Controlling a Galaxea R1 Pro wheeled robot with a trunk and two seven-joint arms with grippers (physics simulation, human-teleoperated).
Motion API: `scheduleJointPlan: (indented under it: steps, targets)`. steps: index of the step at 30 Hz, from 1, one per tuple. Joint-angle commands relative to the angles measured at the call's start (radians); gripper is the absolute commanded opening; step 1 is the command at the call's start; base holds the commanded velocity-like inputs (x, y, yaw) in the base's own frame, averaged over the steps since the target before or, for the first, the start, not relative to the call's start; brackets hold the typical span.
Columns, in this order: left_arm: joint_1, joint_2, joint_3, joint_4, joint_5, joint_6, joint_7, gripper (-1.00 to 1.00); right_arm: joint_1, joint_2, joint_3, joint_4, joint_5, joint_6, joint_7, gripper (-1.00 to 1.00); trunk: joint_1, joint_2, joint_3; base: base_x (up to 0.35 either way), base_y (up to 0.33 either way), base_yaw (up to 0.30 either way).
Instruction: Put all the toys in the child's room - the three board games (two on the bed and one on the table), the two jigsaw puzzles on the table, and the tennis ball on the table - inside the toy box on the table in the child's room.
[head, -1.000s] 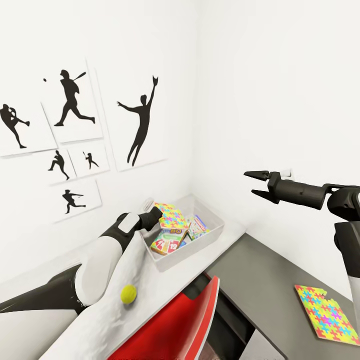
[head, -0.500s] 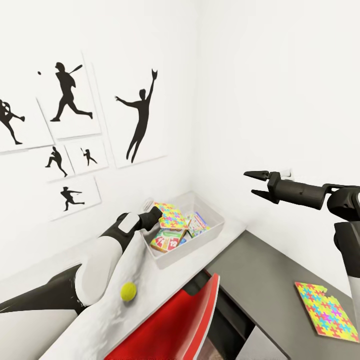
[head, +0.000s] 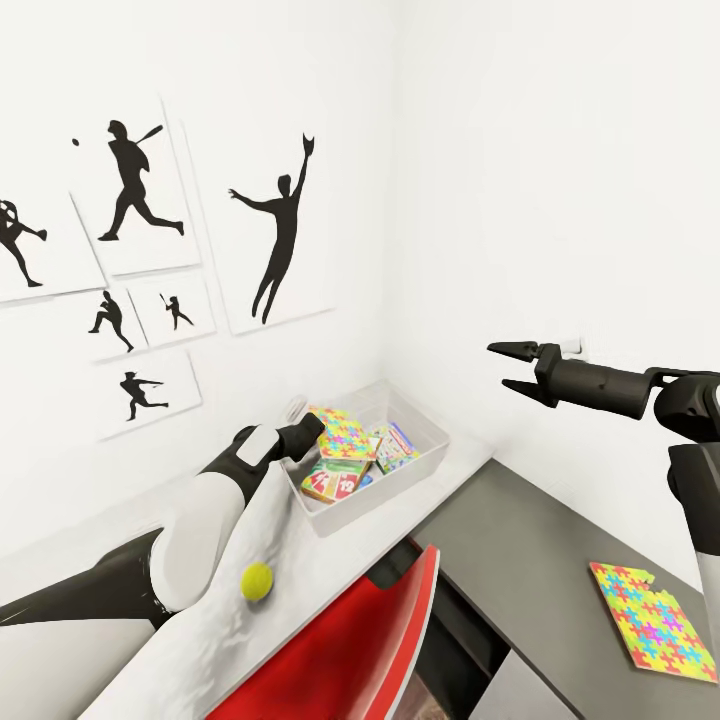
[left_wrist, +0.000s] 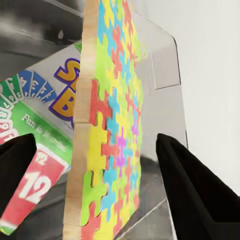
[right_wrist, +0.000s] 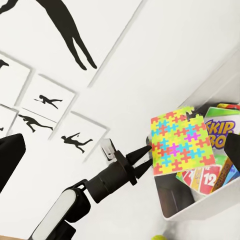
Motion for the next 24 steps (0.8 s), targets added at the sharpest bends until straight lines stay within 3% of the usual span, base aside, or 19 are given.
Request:
scheduleJointPlan:
  steps: [1,24]
  targets:
    - [-0.001,-0.001,0.005,-0.002,0.002,0.005,0.001,1.00,-0.001,0.000,-0.001,0.000,-0.009,0.002,-0.010,1.00,0.001,-0.002,-0.002,0.000,0.000,0.000]
    - [-0.001,-0.001,0.005,-0.002,0.003,0.004,-0.001,1.00,-0.001,0.000,-0.001,0.000,-0.009,0.002,-0.010,1.00,0.001,-0.002,-0.002,0.000,0.000,0.000]
